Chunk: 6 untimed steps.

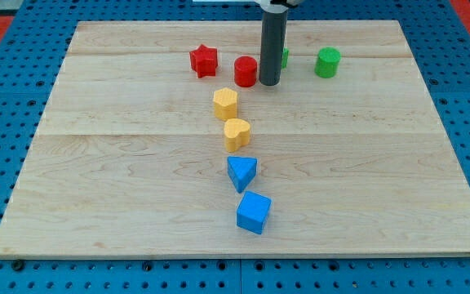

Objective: Place the red circle horizontally in between both the stars

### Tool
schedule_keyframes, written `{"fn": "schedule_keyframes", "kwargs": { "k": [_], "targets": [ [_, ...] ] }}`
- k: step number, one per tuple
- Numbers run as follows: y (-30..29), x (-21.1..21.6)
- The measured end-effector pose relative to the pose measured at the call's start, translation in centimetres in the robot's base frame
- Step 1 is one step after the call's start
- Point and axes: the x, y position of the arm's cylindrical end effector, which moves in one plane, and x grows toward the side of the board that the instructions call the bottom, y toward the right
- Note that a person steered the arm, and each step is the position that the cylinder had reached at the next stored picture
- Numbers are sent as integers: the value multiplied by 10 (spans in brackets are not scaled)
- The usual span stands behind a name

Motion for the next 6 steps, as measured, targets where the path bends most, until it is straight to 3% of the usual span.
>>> {"fn": "schedule_keyframes", "kwargs": {
  "k": [2,6],
  "targets": [
    [-23,18],
    [-22,-14]
  ]
}}
